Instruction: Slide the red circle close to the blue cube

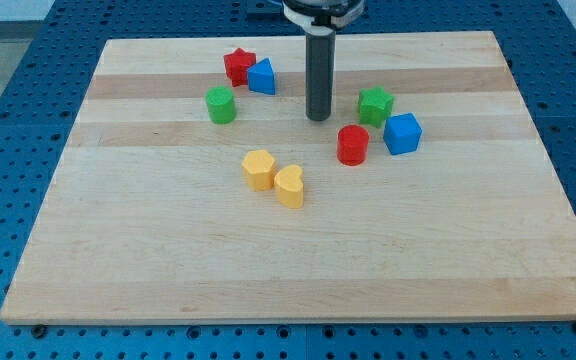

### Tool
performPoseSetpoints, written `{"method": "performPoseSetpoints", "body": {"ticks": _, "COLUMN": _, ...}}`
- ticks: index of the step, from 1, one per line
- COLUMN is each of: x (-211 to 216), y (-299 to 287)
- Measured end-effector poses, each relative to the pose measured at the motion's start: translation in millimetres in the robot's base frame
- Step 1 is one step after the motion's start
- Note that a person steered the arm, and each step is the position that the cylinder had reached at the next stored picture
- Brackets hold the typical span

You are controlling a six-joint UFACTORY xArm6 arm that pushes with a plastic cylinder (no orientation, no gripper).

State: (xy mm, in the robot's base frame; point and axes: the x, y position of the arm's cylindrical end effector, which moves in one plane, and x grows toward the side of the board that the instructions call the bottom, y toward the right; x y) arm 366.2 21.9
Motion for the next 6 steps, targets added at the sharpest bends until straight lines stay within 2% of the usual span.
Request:
{"method": "performPoseSetpoints", "body": {"ticks": 2, "x": 37.5, "y": 1.2}}
{"method": "performPoseSetpoints", "body": {"ticks": 6, "x": 38.7, "y": 44.0}}
